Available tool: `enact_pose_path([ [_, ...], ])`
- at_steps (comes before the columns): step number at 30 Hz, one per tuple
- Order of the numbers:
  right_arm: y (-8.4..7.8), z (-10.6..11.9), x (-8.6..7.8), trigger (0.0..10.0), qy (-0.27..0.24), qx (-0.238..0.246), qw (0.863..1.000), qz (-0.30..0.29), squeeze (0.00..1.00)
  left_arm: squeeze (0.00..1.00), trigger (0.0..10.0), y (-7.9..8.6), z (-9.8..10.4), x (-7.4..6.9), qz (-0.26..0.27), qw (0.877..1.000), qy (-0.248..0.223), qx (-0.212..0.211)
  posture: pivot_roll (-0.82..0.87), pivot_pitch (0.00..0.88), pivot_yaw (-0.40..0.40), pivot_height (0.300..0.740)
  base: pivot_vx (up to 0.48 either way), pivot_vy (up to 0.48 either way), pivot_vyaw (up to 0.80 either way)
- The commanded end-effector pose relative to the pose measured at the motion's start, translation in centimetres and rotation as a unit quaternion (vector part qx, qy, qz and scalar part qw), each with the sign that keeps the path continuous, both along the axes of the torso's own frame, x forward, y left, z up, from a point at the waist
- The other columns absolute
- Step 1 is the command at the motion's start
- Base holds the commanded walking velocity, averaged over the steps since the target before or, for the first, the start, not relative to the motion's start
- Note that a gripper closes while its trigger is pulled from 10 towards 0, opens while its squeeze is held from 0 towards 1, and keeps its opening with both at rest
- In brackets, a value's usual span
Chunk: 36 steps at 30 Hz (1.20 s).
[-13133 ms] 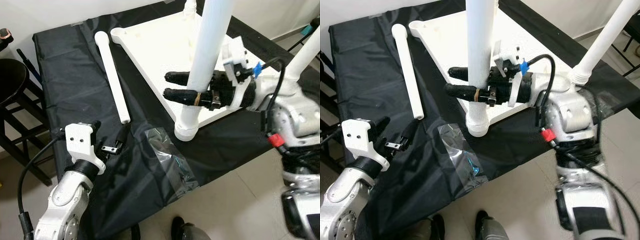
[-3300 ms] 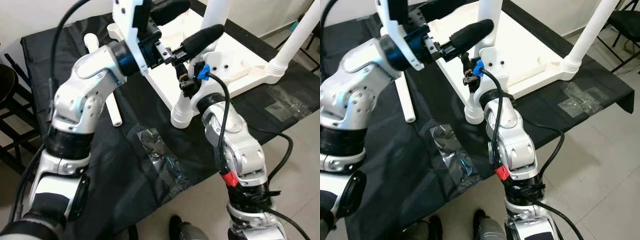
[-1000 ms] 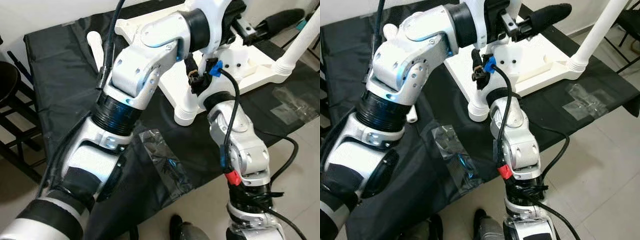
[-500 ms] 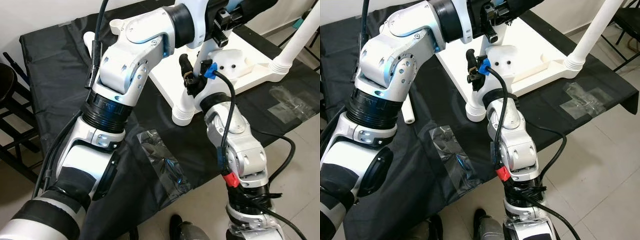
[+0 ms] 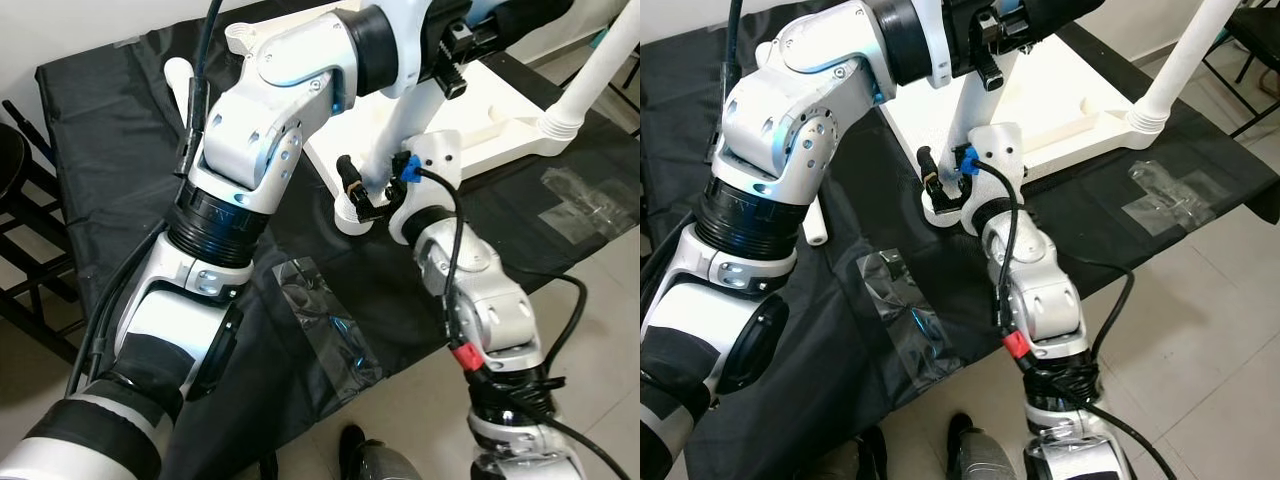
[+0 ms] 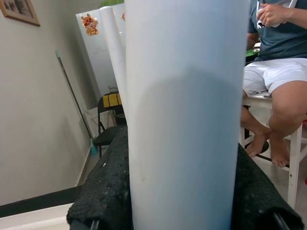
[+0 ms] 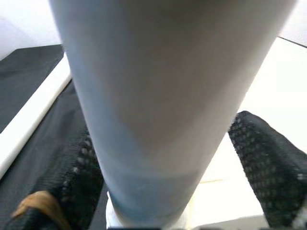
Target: Building children table
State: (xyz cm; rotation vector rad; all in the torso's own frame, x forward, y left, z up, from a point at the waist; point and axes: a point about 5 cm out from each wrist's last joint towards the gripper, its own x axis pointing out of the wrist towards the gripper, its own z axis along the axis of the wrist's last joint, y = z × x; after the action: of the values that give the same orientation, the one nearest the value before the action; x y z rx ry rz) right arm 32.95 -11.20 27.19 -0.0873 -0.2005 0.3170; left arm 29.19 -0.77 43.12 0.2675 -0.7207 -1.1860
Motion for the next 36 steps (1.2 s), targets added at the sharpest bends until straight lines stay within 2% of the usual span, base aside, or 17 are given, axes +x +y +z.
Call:
enact_pose_path([
  [1, -0.5, 1.6, 0.2, 10.0, -0.017, -0.001, 0.999, 0.036, 1.0, 0.0, 0.0, -1.6, -1.1, -0.9, -0.043, 0.998, 0.003, 0.043, -0.01, 0.303, -0.008, 0.74, 0.0, 0.0, 0.0],
  [8, -1.8, 3.0, 0.2, 10.0, -0.027, -0.033, 0.996, 0.079, 1.0, 0.0, 0.0, -1.5, -1.1, -0.8, -0.044, 0.998, 0.003, 0.045, -0.01, 0.302, 0.001, 0.74, 0.0, 0.0, 0.0],
  [9, -2.1, 3.3, 0.1, 10.0, -0.028, -0.061, 0.991, 0.112, 0.71, 0.0, 0.0, -1.5, -1.1, -0.8, -0.044, 0.998, 0.003, 0.047, 0.0, 0.303, 0.003, 0.74, 0.0, 0.0, 0.0],
  [10, -2.1, 3.3, 0.1, 10.0, -0.028, -0.061, 0.991, 0.112, 0.71, 0.0, 0.0, -1.5, -1.1, -0.8, -0.044, 0.998, 0.003, 0.047, 0.0, 0.303, 0.003, 0.74, 0.0, 0.0, 0.0],
  [11, -2.3, 3.4, -0.1, 10.0, -0.028, -0.085, 0.986, 0.141, 0.0, 0.0, 0.0, -1.5, -1.2, -0.7, -0.044, 0.998, 0.002, 0.049, 0.0, 0.303, 0.004, 0.74, 0.0, 0.0, 0.0],
  [12, -2.3, 3.4, -0.1, 10.0, -0.028, -0.085, 0.986, 0.141, 0.0, 0.0, 0.0, -1.5, -1.2, -0.7, -0.044, 0.998, 0.002, 0.049, 0.0, 0.303, 0.004, 0.74, 0.0, 0.0, 0.0],
  [15, -3.6, 4.4, -0.4, 10.0, -0.048, -0.17, 0.963, 0.206, 0.0, 0.0, 0.0, -1.4, -1.2, -0.7, -0.044, 0.997, -0.002, 0.06, 0.01, 0.302, 0.009, 0.74, 0.0, 0.0, 0.0],
  [16, -3.6, 4.4, -0.4, 10.0, -0.048, -0.17, 0.963, 0.206, 0.0, 0.0, 0.0, -1.4, -1.2, -0.7, -0.044, 0.997, -0.002, 0.06, 0.01, 0.302, 0.009, 0.74, 0.0, 0.0, 0.0],
  [17, -4.1, 5.0, -0.5, 10.0, -0.056, -0.195, 0.954, 0.222, 0.0, 0.0, 0.0, -1.3, -1.2, -0.7, -0.044, 0.997, -0.004, 0.063, 0.01, 0.302, 0.01, 0.74, 0.0, 0.0, 0.0],
  [23, -4.6, 6.7, -0.6, 10.0, -0.087, -0.235, 0.932, 0.263, 0.0, 0.0, 0.0, -1.2, -1.2, -0.7, -0.045, 0.996, -0.009, 0.073, 0.01, 0.301, 0.015, 0.74, 0.0, 0.0, 0.0],
  [25, -4.6, 6.7, -0.6, 10.0, -0.087, -0.235, 0.932, 0.263, 0.0, 0.0, 0.0, -1.2, -1.2, -0.7, -0.045, 0.996, -0.009, 0.073, 0.01, 0.301, 0.015, 0.74, 0.0, 0.0, 0.0],
  [28, -4.8, 7.2, -1.0, 10.0, -0.105, -0.291, 0.898, 0.313, 0.0, 0.0, 0.0, -1.0, -1.1, -0.9, -0.054, 0.995, -0.013, 0.085, 0.02, 0.299, 0.021, 0.74, 0.0, 0.0, 0.0],
  [32, -4.8, 7.4, -0.8, 10.0, -0.12, -0.305, 0.885, 0.33, 0.0, 0.0, 0.0, -0.9, -1.2, -1.0, -0.063, 0.993, -0.016, 0.095, 0.03, 0.299, 0.023, 0.74, 0.0, 0.0, 0.0],
  [33, -4.6, 7.3, -0.7, 4.7, -0.127, -0.306, 0.879, 0.343, 0.0, 0.0, 0.0, -0.9, -1.3, -1.1, -0.069, 0.992, -0.017, 0.1, 0.03, 0.298, 0.026, 0.74, 0.0, 0.0, 0.0],
  [34, -4.6, 7.3, -0.7, 4.7, -0.127, -0.306, 0.879, 0.343, 0.0, 0.0, 0.0, -0.9, -1.3, -1.1, -0.069, 0.992, -0.017, 0.1, 0.03, 0.298, 0.026, 0.74, 0.0, 0.0, 0.0],
  [35, -4.3, 7.2, -0.6, 0.0, -0.141, -0.306, 0.871, 0.358, 0.0, 0.0, 0.0, -1.0, -1.4, -1.3, -0.076, 0.991, -0.018, 0.108, 0.04, 0.298, 0.031, 0.74, 0.0, 0.0, 0.0],
  [36, -4.2, 7.1, -0.6, 0.0, -0.146, -0.308, 0.866, 0.366, 0.0, 0.0, 0.0, -1.0, -1.5, -1.4, -0.08, 0.99, -0.019, 0.113, 0.04, 0.299, 0.032, 0.74, 0.0, 0.0, 0.0],
])
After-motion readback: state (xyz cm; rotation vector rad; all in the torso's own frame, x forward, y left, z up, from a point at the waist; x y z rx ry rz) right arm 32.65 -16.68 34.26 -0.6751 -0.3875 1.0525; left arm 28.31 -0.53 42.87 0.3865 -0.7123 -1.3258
